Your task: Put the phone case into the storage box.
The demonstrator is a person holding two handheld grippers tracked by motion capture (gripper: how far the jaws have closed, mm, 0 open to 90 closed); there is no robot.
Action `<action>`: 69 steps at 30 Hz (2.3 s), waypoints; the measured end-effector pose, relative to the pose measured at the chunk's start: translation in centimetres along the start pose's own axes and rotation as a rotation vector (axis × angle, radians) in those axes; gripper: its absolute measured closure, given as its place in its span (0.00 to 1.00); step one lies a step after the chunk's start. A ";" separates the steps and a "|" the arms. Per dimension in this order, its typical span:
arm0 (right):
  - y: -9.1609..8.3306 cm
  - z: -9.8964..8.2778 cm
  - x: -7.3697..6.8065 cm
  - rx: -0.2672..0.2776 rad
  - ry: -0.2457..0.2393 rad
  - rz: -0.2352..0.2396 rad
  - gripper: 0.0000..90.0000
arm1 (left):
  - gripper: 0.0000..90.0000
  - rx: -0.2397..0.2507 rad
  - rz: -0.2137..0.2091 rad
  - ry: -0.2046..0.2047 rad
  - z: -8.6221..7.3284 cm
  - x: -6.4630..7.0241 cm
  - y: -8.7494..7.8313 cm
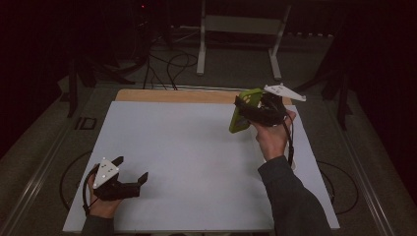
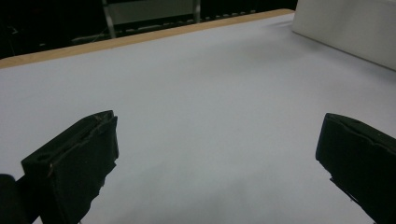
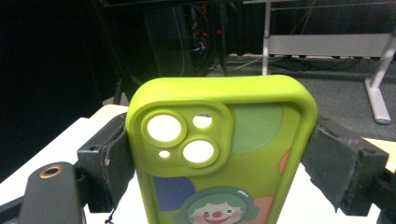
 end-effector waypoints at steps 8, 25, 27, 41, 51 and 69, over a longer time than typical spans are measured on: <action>0.5 0.3 0.9 0.000 0.020 -0.025 0.18 | 0.00 -0.005 -0.002 0.003 -0.1 0.1 0.1; 1.8 0.5 2.4 0.006 0.027 -0.074 0.18 | 0.00 -0.009 -0.001 0.005 -0.3 0.2 0.1; 2.0 0.8 2.5 0.009 0.021 -0.087 0.18 | 0.00 -0.008 0.001 0.002 -0.3 0.2 0.1; 2.5 1.9 3.4 0.011 -0.013 -0.137 0.18 | 0.00 -0.010 0.006 0.007 -0.3 0.2 0.1; 2.9 2.8 4.4 0.020 -0.009 -0.165 0.18 | 0.00 -0.009 0.008 0.007 -0.3 0.2 0.0; 3.9 2.9 6.1 0.020 0.002 -0.211 0.18 | 0.00 -0.013 0.010 0.018 -0.3 0.3 0.1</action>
Point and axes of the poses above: each handheld gripper's, and its own axes: y roughly forward along the jaws, z roughly out of its top, x roughly to its right, the point moved 9 cm from there along y, roughly forward along the jaws, and after that the axes turned 9 degrees about y, right-handed, at the moved point
